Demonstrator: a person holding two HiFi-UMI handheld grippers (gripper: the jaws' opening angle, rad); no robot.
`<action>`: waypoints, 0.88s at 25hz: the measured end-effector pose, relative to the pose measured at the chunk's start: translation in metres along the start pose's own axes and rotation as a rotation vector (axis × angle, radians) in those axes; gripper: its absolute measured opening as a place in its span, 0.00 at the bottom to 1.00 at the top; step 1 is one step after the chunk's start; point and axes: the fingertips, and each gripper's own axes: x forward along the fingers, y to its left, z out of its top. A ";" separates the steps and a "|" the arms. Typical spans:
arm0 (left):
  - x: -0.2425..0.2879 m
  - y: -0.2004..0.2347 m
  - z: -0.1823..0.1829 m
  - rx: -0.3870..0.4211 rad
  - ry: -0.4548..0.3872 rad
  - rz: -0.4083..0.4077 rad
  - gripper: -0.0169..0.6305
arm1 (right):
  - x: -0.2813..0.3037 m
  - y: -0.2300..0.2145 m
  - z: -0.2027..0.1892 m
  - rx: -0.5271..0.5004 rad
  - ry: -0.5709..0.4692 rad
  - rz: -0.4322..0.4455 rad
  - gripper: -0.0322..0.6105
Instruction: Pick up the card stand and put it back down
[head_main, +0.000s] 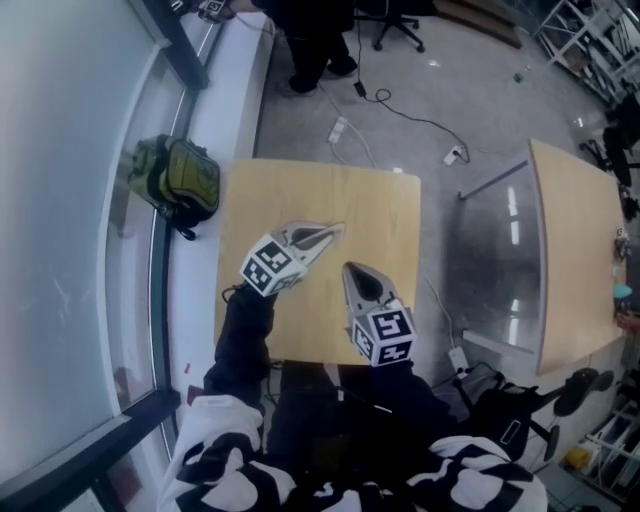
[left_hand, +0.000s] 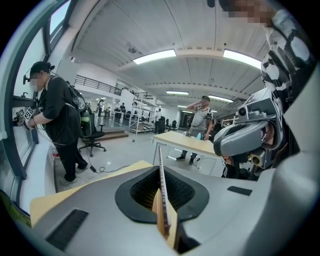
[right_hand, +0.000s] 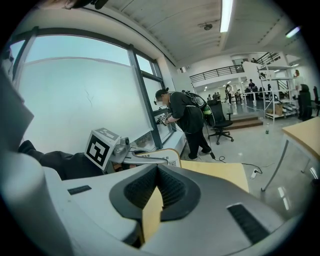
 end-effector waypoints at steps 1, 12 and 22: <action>-0.004 -0.004 0.004 -0.009 -0.003 0.014 0.05 | -0.005 0.002 0.003 -0.009 -0.007 0.004 0.08; -0.038 -0.037 0.052 -0.038 -0.031 0.105 0.05 | -0.042 0.019 0.051 -0.083 -0.124 0.041 0.08; -0.061 -0.040 0.113 -0.007 -0.109 0.239 0.05 | -0.058 0.009 0.089 -0.111 -0.211 0.029 0.08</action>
